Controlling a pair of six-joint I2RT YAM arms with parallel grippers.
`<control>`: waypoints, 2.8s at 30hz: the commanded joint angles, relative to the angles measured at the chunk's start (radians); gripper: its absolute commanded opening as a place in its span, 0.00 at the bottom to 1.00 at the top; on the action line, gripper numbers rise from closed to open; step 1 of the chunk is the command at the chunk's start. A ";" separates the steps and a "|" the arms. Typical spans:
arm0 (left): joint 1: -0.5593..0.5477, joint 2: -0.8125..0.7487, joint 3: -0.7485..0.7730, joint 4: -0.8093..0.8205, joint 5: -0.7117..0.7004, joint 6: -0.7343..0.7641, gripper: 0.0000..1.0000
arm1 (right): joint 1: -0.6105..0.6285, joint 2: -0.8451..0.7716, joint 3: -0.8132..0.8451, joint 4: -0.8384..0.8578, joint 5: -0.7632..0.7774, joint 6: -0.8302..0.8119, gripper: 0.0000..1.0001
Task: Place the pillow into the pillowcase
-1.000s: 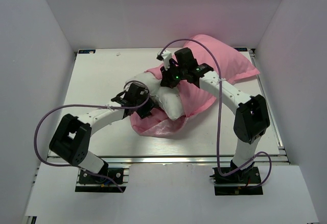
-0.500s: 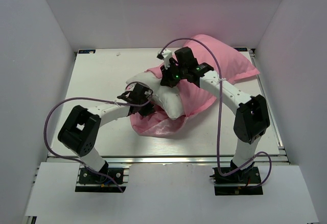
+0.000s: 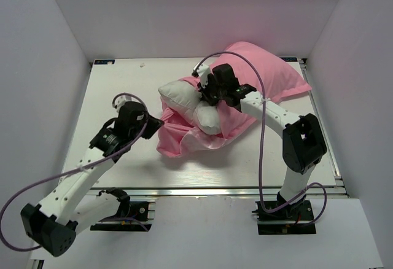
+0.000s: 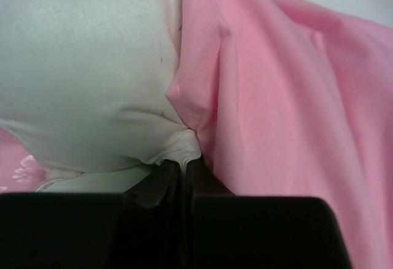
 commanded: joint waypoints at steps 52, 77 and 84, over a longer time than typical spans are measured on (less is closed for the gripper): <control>0.009 0.107 -0.036 0.267 0.120 -0.052 0.50 | -0.042 -0.226 -0.015 -0.103 -0.287 -0.166 0.62; -0.011 0.419 -0.010 0.398 0.255 -0.080 0.48 | -0.010 -0.258 0.115 -0.466 -0.539 -0.360 0.89; 0.003 0.447 0.044 0.401 0.248 -0.059 0.48 | 0.170 -0.377 -0.293 -0.107 -0.091 -0.313 0.90</control>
